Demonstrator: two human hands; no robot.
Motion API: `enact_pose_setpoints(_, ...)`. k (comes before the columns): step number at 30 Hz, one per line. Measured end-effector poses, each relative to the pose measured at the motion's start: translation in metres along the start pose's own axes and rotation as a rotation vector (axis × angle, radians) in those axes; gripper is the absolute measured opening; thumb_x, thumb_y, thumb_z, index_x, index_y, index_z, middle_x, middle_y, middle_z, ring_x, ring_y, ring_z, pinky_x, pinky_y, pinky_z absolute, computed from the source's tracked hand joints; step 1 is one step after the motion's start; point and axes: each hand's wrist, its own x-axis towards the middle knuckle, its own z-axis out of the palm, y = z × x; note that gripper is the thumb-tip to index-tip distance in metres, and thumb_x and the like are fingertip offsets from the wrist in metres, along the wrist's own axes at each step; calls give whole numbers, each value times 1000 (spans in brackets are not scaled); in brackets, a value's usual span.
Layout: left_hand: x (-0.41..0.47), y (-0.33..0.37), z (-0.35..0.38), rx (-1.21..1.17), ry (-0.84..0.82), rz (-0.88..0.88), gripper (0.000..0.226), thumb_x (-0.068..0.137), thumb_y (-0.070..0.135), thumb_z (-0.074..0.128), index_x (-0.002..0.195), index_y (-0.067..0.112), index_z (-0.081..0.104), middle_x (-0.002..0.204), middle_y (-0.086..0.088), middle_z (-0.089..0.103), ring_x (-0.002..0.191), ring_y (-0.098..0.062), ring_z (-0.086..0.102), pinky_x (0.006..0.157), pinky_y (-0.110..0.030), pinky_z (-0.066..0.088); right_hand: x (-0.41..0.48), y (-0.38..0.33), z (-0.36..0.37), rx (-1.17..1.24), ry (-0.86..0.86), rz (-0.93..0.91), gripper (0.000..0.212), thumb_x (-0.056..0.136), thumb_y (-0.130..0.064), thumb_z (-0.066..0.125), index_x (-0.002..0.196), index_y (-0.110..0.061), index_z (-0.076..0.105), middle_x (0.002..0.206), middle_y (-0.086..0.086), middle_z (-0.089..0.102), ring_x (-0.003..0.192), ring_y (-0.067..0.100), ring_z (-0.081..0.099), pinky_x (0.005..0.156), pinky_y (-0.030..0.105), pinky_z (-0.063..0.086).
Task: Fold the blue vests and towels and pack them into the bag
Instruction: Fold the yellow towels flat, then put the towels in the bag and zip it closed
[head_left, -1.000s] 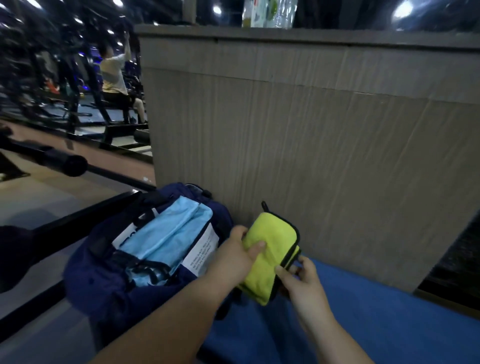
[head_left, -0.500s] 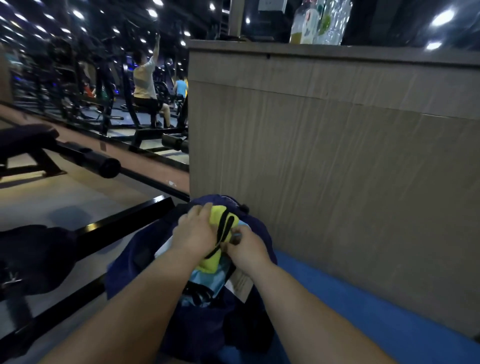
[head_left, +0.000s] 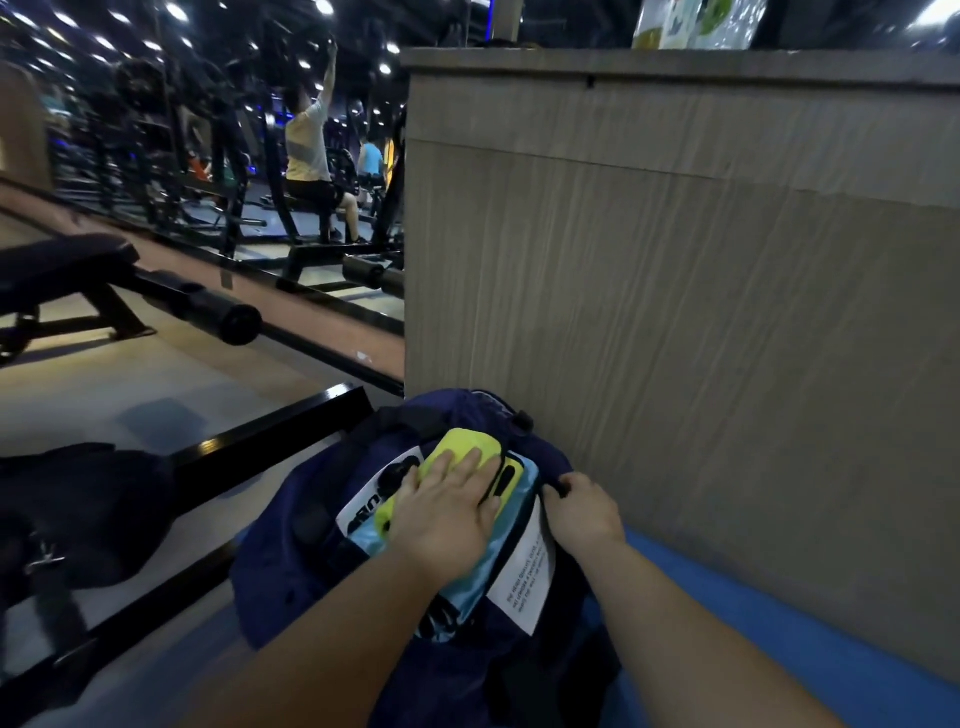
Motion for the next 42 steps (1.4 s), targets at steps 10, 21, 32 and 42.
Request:
enact_pose_setpoints(10,3,1,4,35,-19,28,52,103,49,17,153,43,3,162,17,-2,150,-13,-7,120,-46,-4,9,1,0,-294,-16,-78,48,104,-45,27,126,-12,55,128,13,57,120,27,49,100,35,33)
enact_pose_setpoints(21,0,2,7,71,-66,94,51,103,51,16,152,46,4,161,20,-1,149,-9,-6,120,-43,-5,1,-2,-12,-372,-173,-61,48,93,-52,35,112,-13,55,117,8,60,111,26,53,82,33,33)
enact_pose_setpoints(32,-17,13,10,103,-59,198,64,93,71,13,151,48,5,160,22,-3,148,-5,-9,120,-38,-9,-39,31,-42,524,69,39,31,91,-13,44,61,-9,46,65,4,50,64,19,45,63,32,33)
enact_pose_setpoints(42,-37,61,16,138,-113,419,59,99,58,29,151,48,2,160,24,-2,148,-4,-7,119,-34,-9,-104,87,-76,839,361,95,38,89,-4,44,55,-17,31,60,1,34,63,18,32,60,33,23)
